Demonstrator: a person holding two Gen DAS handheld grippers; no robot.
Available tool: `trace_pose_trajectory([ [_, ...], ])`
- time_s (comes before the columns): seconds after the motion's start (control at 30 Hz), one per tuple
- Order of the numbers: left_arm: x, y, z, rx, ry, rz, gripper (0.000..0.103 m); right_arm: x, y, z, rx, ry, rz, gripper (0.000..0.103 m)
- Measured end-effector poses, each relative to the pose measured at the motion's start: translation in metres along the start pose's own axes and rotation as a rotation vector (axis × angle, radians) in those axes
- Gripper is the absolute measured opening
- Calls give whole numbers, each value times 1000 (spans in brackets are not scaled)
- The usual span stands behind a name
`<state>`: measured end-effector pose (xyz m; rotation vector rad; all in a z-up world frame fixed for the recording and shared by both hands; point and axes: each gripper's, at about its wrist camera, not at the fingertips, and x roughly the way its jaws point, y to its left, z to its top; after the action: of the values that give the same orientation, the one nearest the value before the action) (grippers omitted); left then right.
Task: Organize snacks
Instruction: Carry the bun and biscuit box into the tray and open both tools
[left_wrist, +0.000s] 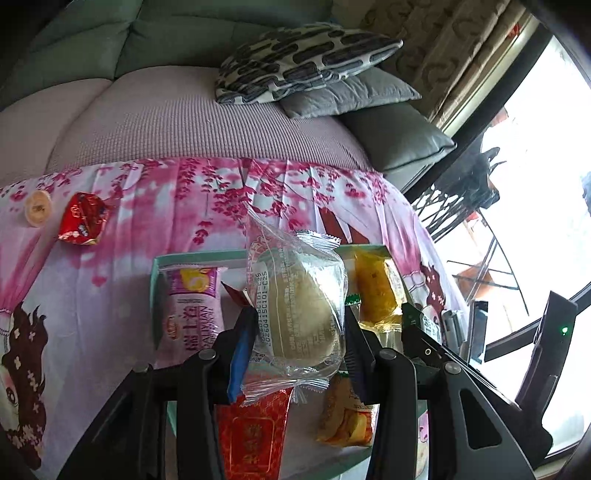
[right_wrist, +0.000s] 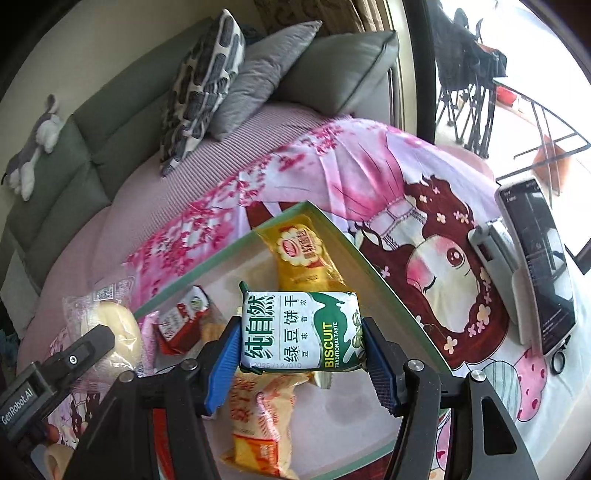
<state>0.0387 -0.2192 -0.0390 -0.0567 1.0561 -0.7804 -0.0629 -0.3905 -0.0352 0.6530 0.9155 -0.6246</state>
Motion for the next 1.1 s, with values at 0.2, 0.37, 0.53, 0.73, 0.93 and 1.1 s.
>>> trace_pose_trajectory([
  [0.2,17,-3,-4,13,32,13,46,11,-2,-2,15,36,-7,66],
  [0.37,23,-1,-3,18,44,27,47,16,-5,-3,26,52,-17,66],
  [0.53,26,4,-2,2,56,42,47,17,-5,-4,25,61,-25,67],
  [0.73,22,7,0,-6,49,57,55,17,-1,-4,3,71,-37,68],
  [0.93,7,8,4,-17,41,100,66,12,8,-5,-41,56,-40,77],
  [1.1,-10,12,6,-23,33,245,68,7,20,-8,-94,43,-44,79],
])
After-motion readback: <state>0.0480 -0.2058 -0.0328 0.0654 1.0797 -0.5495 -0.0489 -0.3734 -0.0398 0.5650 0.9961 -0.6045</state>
